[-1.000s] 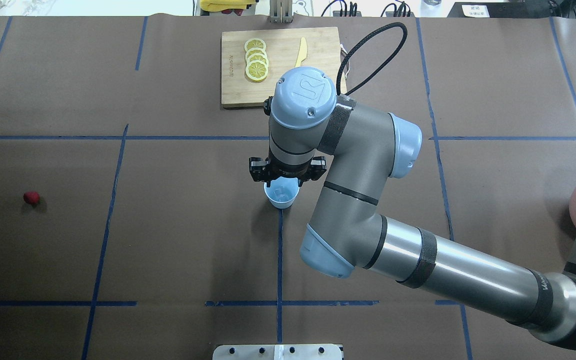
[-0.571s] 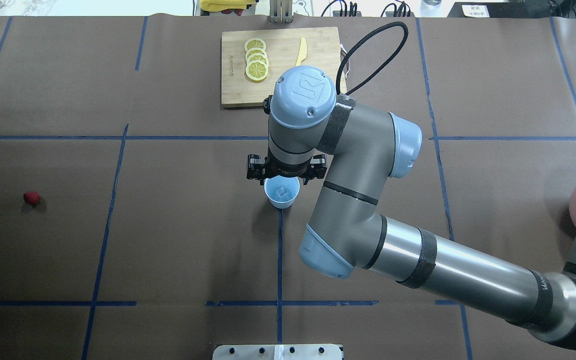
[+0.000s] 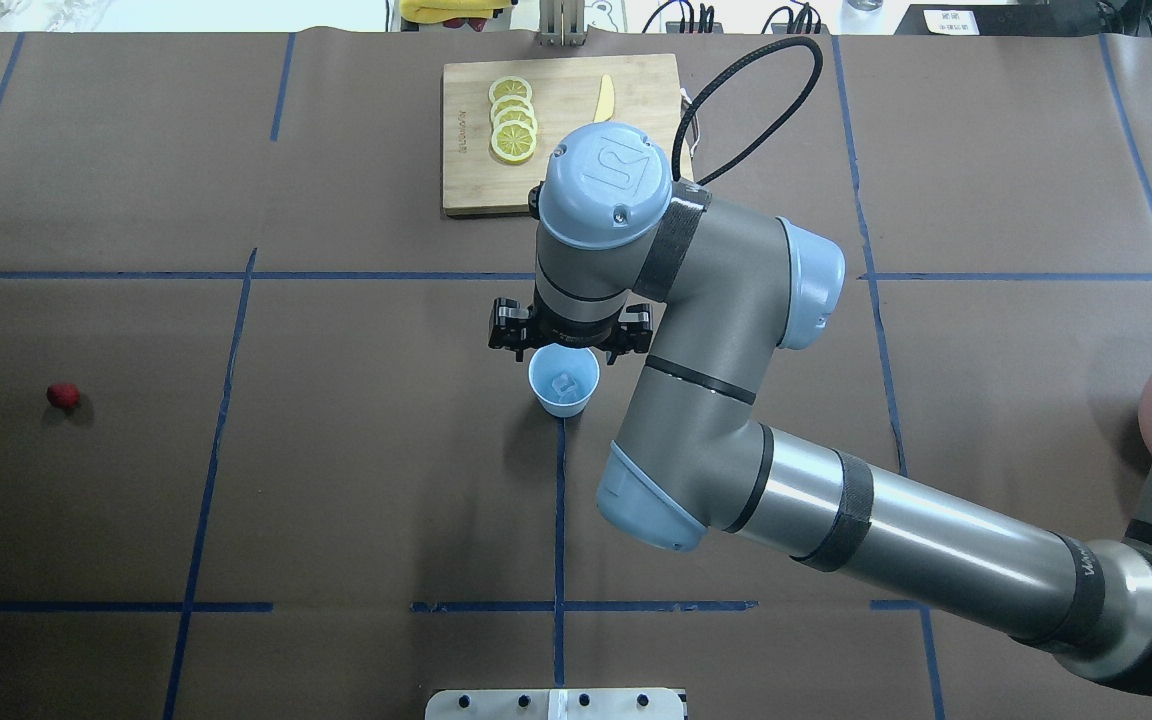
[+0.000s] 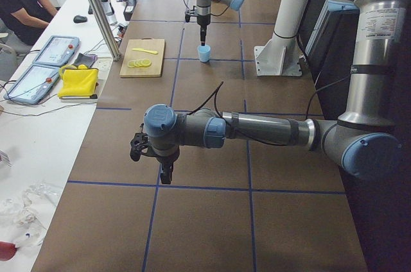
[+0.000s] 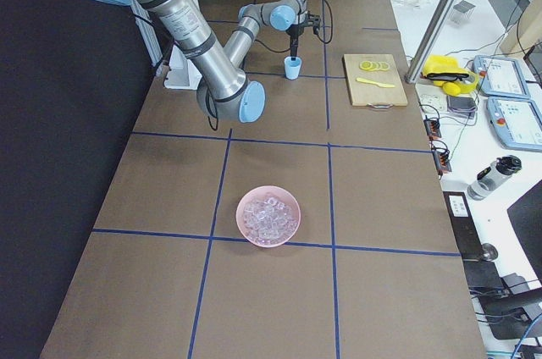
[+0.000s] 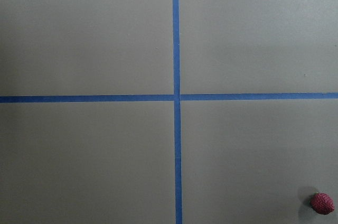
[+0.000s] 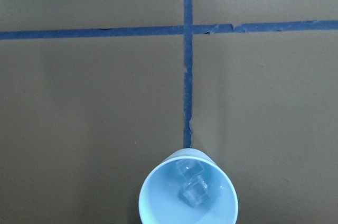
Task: Put ice and strawberries in cup
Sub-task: 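Open the right gripper to drop the ice cube into the cup, then move the right gripper back to the pink bowl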
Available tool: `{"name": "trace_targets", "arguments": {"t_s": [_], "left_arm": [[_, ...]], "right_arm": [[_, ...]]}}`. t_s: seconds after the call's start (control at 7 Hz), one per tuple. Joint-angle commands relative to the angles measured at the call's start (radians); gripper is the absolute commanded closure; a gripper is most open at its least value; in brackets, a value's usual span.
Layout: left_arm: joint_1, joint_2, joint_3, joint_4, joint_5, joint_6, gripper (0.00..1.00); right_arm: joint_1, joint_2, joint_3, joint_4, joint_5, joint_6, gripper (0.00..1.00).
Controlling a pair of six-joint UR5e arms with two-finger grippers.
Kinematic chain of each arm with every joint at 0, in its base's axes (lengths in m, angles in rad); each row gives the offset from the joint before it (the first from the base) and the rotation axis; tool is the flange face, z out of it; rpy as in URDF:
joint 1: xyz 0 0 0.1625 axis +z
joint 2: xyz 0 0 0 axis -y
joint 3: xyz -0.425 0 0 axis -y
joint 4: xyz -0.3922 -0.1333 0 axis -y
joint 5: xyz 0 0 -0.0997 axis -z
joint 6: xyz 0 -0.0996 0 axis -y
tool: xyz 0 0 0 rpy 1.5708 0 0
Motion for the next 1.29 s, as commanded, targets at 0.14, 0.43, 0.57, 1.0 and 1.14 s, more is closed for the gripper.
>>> {"name": "trace_targets", "arguments": {"t_s": [0.14, 0.43, 0.57, 1.0, 1.14], "left_arm": [[0.000, -0.001, 0.000, 0.000, 0.000, 0.000, 0.00], [0.002, -0.001, -0.002, -0.001, -0.002, 0.000, 0.00], [0.002, -0.003, -0.002, 0.000, -0.002, 0.000, 0.00], [0.000, -0.001, -0.012, 0.000, -0.002, 0.000, 0.00], [0.000, -0.001, -0.012, 0.000, -0.002, 0.000, 0.00]], "right_arm": [[0.127, -0.264, 0.319, -0.107, 0.033, -0.213, 0.01], [0.268, -0.463, 0.456, -0.124, 0.140, -0.442, 0.01], [0.377, -0.630, 0.533, -0.121, 0.189, -0.624, 0.01], [0.664, -0.973, 0.516, 0.035, 0.369, -1.093, 0.01], [0.687, -1.030, 0.494, 0.037, 0.365, -1.236, 0.01]]}}
